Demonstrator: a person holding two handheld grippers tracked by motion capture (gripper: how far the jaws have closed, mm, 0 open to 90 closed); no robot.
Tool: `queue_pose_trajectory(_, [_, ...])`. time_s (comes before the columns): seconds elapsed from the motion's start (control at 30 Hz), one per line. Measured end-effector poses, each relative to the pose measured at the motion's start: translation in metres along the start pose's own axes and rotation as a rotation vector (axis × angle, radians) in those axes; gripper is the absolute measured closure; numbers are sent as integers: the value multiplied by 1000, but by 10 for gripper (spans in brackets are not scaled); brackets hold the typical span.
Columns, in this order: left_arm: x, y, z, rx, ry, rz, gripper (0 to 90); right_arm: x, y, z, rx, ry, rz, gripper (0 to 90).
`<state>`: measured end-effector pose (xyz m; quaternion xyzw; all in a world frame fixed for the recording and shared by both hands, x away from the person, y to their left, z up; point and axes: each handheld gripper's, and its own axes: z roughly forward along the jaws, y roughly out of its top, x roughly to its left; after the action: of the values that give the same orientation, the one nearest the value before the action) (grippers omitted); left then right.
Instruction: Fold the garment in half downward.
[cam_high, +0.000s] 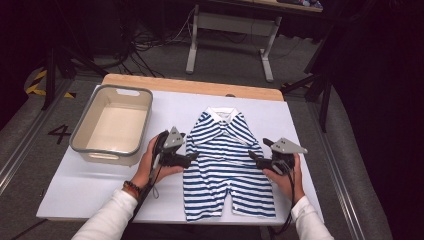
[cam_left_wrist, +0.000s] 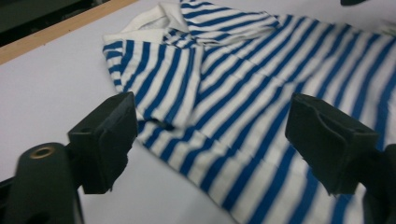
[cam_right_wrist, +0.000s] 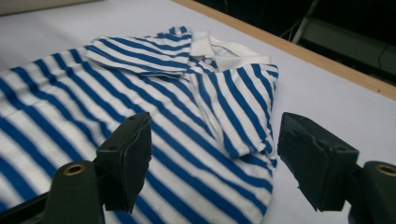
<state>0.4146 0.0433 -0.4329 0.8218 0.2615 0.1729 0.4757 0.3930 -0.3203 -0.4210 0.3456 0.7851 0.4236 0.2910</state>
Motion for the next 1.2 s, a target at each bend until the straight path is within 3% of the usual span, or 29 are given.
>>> queue_pose_trajectory(0.03, [10, 7, 12, 15, 29, -11, 212, -5, 4, 6, 11, -5, 3, 269])
queue_pose_trajectory(0.1, [16, 11, 19, 23, 26, -30, 214, -9, 6, 11, 14, -2, 11, 287])
queue_pose_trajectory(0.2, [35, 18, 40, 50, 33, -93, 252, -30, 22, 39, 53, -6, 61, 346])
queue_pose_trajectory(0.23, [46, 21, 54, 64, 30, -134, 261, -35, 26, 46, 69, -12, 73, 348])
queue_pose_trajectory(0.37, [56, 26, 71, 98, 60, -142, 297, -52, 39, 74, 111, -5, 124, 425])
queue_pose_trajectory(0.5, [71, 34, 88, 120, 70, -176, 314, -59, 45, 92, 147, -22, 109, 455])
queue_pose_trajectory(0.53, [77, 38, 94, 127, 67, -198, 360, -66, 48, 105, 169, -18, 159, 470])
queue_pose_trajectory(0.57, [77, 38, 94, 127, 67, -198, 360, -66, 48, 105, 169, -18, 159, 470])
queue_pose_trajectory(0.67, [85, 43, 108, 160, 83, -223, 369, -76, 51, 121, 197, -33, 233, 459])
queue_pose_trajectory(0.8, [90, 43, 117, 194, 106, -245, 374, -79, 51, 129, 195, -47, 255, 479])
queue_pose_trajectory(0.87, [90, 43, 121, 212, 116, -261, 374, -80, 51, 136, 229, -55, 250, 477])
queue_pose_trajectory(1.0, [91, 41, 129, 259, 144, -248, 367, -77, 50, 145, 256, -55, 249, 501])
queue_pose_trajectory(1.13, [88, 43, 132, 278, 154, -224, 335, -75, 46, 155, 297, -55, 240, 510])
queue_pose_trajectory(1.2, [87, 43, 134, 280, 153, -212, 329, -77, 42, 156, 297, -55, 261, 494])
